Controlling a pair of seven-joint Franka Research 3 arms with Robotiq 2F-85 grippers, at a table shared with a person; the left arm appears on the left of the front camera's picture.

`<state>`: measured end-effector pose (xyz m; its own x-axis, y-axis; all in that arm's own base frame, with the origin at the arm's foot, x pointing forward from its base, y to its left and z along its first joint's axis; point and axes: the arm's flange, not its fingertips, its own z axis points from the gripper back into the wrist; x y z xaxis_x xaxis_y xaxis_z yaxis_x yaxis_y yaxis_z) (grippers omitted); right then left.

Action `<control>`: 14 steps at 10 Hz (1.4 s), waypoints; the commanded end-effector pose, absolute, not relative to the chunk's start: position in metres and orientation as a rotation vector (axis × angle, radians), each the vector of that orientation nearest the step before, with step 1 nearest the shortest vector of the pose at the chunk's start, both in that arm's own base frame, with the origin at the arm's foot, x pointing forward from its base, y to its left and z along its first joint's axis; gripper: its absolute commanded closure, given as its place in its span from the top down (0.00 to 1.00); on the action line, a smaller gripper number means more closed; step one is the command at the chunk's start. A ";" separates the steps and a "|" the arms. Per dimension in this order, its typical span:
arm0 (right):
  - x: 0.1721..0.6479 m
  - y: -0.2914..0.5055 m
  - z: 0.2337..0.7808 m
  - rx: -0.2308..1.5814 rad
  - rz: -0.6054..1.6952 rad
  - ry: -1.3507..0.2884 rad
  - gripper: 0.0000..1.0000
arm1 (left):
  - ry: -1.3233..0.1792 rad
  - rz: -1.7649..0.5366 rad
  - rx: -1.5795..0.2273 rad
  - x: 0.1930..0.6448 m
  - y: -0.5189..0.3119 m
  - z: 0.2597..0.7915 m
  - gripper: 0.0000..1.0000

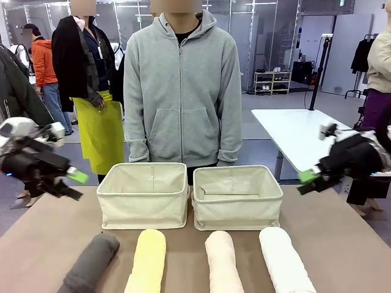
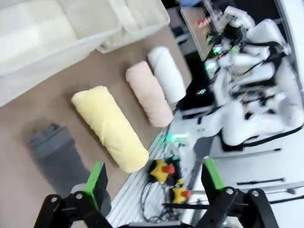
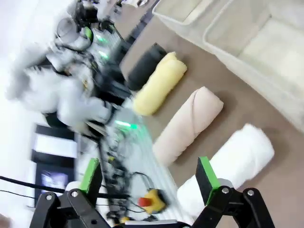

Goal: Divide the towels into two baskets.
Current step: Pick up one hotel-folded towel and place it in the Fabric basket indicated by the person.

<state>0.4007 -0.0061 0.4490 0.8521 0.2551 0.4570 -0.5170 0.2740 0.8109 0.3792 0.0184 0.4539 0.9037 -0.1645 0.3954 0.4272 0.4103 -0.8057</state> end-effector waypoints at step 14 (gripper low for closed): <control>0.317 -0.240 0.398 1.369 -0.080 -0.499 1.00 | -0.635 0.092 -1.226 0.269 0.258 0.402 1.00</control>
<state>0.3176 -0.2388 0.3964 0.8982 -0.3338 0.2861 -0.2240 0.2125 0.9512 0.2713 0.2543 0.4003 0.8327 0.3830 0.3999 0.2594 0.3681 -0.8929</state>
